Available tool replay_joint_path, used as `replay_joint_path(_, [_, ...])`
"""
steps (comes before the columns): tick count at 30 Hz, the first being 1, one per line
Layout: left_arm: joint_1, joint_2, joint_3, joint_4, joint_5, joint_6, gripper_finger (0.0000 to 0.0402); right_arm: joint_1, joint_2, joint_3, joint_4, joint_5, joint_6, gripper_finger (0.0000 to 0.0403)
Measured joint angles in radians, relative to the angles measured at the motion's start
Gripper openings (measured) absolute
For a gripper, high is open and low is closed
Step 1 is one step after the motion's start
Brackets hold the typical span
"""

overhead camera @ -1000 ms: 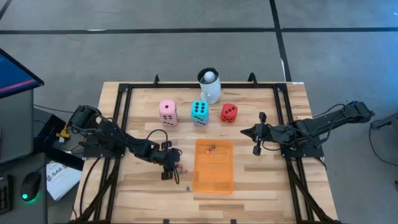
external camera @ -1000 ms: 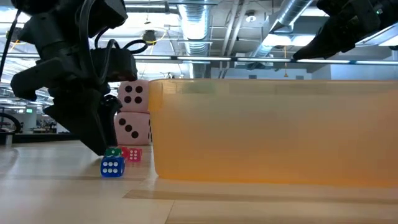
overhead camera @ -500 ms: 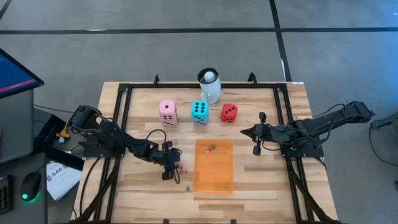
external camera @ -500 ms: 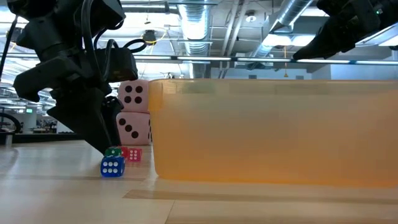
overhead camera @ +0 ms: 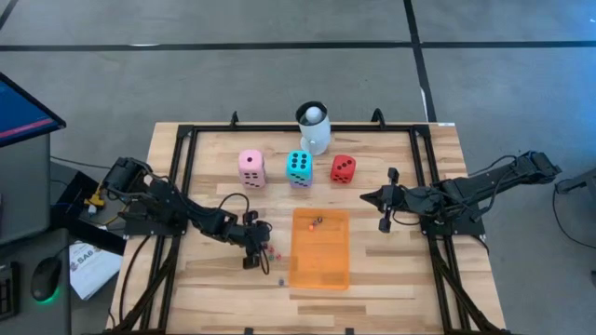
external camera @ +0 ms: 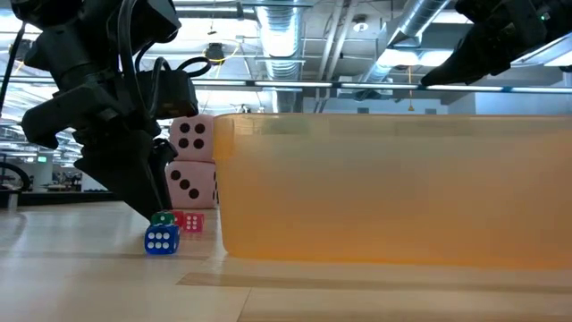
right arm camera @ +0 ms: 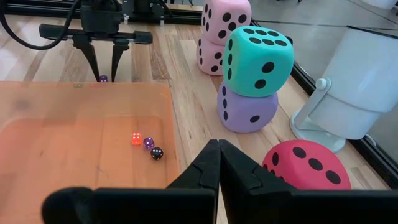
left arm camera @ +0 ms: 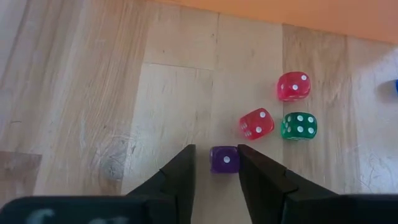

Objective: Pick & Place Dice
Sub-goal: Put the small purple dice into the orange bin

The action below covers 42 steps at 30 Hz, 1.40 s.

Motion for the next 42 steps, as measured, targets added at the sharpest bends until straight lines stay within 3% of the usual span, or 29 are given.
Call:
replay_joint_path(12, [0.000,0.000,0.001,-0.004,0.002,0.000,0.0052,0.000,0.000,0.000,0.000,0.000,0.000,0.0000])
replay_joint_path(23, [0.002,0.000,0.001,0.002,0.003,0.079,0.0050,0.000,0.000,0.000,0.000,0.000,0.000,0.0000])
replay_joint_path(42, [0.106,-0.005,0.002,0.078,-0.026,0.157,0.0050,0.000,0.000,0.000,0.000,0.000,0.000,0.0000])
